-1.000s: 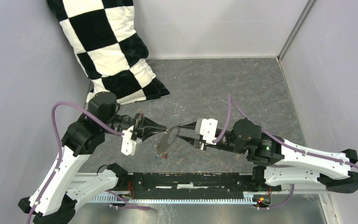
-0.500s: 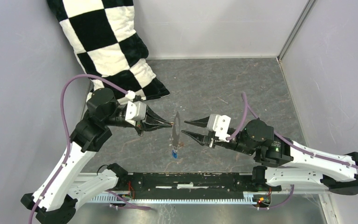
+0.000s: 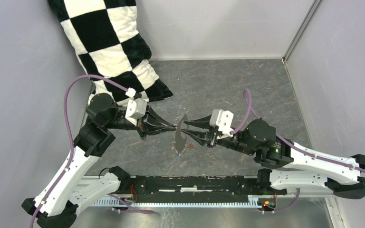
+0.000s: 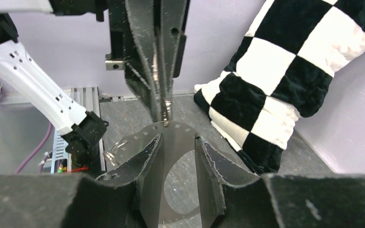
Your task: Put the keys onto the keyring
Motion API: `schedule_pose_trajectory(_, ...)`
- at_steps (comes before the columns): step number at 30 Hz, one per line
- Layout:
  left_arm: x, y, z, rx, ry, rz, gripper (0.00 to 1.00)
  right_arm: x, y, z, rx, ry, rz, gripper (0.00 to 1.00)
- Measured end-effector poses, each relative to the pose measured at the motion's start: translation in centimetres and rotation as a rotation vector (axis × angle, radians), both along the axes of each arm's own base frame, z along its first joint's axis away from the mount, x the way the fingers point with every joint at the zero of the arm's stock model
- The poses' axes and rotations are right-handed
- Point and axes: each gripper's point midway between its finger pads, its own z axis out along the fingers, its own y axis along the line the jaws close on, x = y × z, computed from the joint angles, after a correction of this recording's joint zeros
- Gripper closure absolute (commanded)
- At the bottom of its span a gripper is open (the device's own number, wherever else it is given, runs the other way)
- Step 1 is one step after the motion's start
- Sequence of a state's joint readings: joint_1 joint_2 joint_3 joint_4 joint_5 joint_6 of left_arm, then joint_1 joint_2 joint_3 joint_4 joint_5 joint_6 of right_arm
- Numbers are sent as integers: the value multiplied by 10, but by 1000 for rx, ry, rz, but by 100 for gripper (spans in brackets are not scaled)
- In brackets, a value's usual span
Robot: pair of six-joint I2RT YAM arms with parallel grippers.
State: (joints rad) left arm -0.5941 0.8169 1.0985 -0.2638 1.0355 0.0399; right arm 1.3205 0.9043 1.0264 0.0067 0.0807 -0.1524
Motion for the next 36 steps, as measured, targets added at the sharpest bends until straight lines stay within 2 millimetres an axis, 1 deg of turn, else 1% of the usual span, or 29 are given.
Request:
schedule_pose_trajectory(6,-6,2,2,-13,1,-16,98,8,1,11,65,38,16,68)
schedule_pose_trajectory(10,-6,2,3,-18,-6,-17,98,8,7,11,77,63,49,71)
schedule_pose_trajectory(16,-6,2,3,-19,-7,-18,98,4,13,11,87,90,113,70)
schedule_pose_trajectory(22,-7,2,3,-19,-8,-17,98,9,9,7,72,99,119,65)
schedule_pose_trajectory(27,-6,2,4,-24,-14,-17,98,15,0,2,50,103,112,65)
schedule_pose_trajectory(30,-6,2,6,-31,-23,-17,98,11,-1,3,48,100,134,67)
schedule_pose_trajectory(36,-5,1,8,-35,-26,-14,98,-2,5,9,81,101,217,71)
